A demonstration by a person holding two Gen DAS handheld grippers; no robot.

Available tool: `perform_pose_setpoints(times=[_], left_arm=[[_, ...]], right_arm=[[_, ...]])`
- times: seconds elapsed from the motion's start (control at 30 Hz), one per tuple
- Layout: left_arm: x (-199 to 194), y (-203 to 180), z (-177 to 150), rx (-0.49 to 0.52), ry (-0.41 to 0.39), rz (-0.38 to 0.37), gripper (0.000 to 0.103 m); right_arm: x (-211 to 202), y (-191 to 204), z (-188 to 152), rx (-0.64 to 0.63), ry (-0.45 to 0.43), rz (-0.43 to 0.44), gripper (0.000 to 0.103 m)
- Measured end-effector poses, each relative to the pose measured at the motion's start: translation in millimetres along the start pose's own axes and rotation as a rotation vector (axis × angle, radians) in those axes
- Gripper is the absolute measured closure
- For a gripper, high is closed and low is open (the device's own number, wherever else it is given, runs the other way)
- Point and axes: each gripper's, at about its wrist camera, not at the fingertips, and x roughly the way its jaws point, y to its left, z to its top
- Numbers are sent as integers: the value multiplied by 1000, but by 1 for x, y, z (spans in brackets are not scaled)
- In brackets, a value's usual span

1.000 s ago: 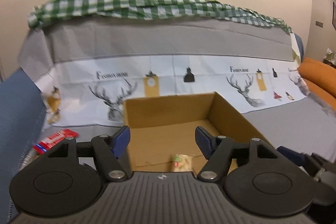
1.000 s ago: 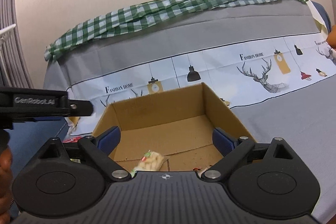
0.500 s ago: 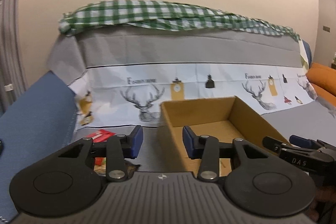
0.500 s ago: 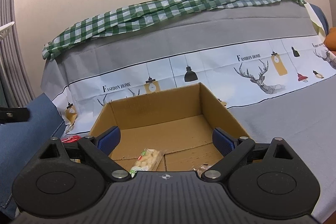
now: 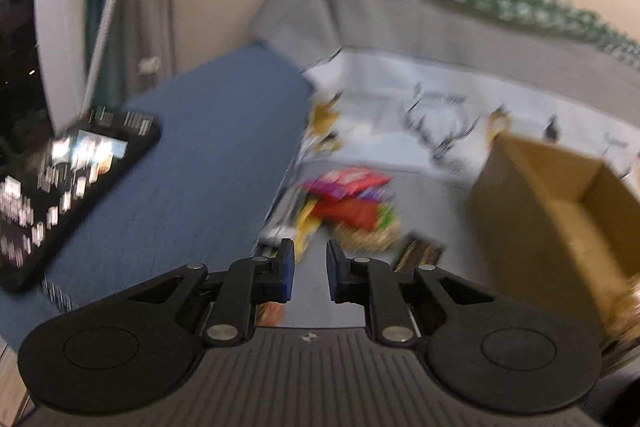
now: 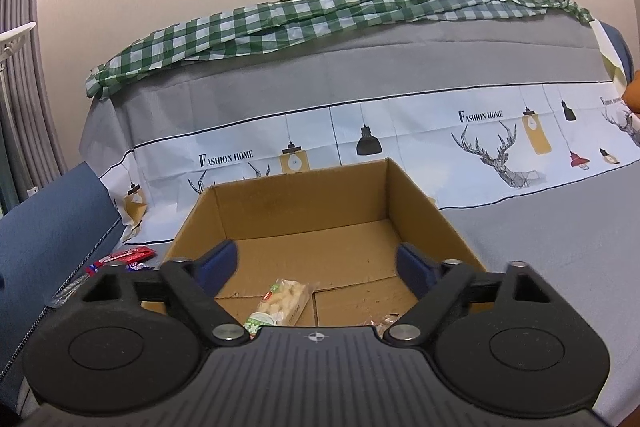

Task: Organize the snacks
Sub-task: 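Grasp the red-wrapped candy with the left tool while the right grasps the chocolate bar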

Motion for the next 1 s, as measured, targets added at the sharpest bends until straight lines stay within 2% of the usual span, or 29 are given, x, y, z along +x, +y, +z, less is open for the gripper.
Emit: perform_pose_setpoints(times=[0.03, 0.1, 0.13, 0.3, 0.33, 0.37, 0.4, 0.6, 0.7, 0.73, 0.8, 0.87, 0.93, 0.97, 1.0], left_arm=[[7, 2, -8, 12, 16, 19, 84], [20, 7, -14, -2, 83, 37, 84], [24, 6, -12, 1, 89, 51, 84], [55, -7, -13, 67, 210, 107, 81], [60, -8, -14, 71, 231, 122, 79], [68, -9, -14, 74, 255, 141, 70], [74, -11, -15, 73, 268, 152, 68], [113, -19, -18, 119, 383, 209, 68], [120, -18, -17, 111, 385, 228, 77], [119, -15, -17, 100, 385, 221, 82], [116, -12, -17, 79, 384, 198, 84], [108, -5, -16, 43, 366, 138, 85], [92, 0, -14, 0, 303, 45, 85], [85, 3, -12, -16, 276, -29, 85], [80, 4, -13, -15, 283, -93, 85]], right_arm=[[1, -2, 0, 10, 8, 4, 36], [2, -6, 1, 40, 23, 15, 43], [3, -8, 1, 51, 28, 18, 45], [3, -11, 1, 73, 39, 25, 44], [4, -10, 1, 72, 45, 24, 44], [5, -9, 1, 68, 51, 23, 44], [6, -8, 1, 62, 56, 22, 43], [8, -1, 2, 33, 77, 9, 39], [11, 0, 3, 37, 86, -6, 38], [11, 1, 4, 35, 89, -12, 37], [12, 3, 4, 23, 93, -20, 37], [12, 6, 4, 8, 90, -23, 37], [11, 9, 4, -7, 78, -28, 37], [11, 10, 5, -12, 73, -28, 37], [10, 11, 5, -17, 65, -29, 38]])
